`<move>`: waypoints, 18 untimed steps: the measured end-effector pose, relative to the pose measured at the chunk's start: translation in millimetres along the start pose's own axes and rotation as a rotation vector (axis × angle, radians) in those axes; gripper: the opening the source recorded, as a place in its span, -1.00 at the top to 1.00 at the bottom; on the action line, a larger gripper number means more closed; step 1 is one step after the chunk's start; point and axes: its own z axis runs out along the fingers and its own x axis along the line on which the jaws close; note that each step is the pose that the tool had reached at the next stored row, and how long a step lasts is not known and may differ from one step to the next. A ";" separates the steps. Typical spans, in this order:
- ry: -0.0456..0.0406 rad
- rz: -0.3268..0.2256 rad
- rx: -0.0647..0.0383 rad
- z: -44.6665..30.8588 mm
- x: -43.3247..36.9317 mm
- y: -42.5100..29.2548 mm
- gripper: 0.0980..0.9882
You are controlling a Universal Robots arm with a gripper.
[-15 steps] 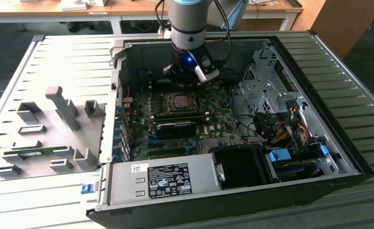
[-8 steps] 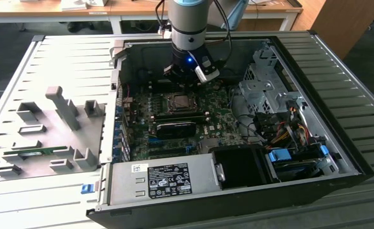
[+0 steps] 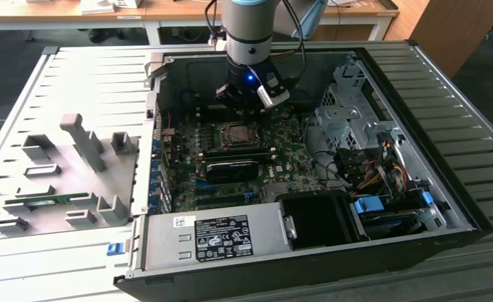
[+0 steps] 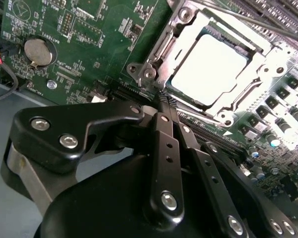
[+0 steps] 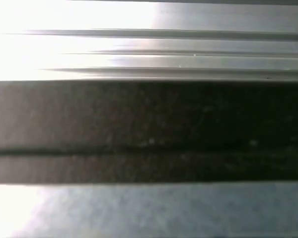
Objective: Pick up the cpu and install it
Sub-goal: 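Install the first cpu locking lever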
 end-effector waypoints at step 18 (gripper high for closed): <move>-0.0001 0.000 0.010 5.0 -0.2 0.7 0.98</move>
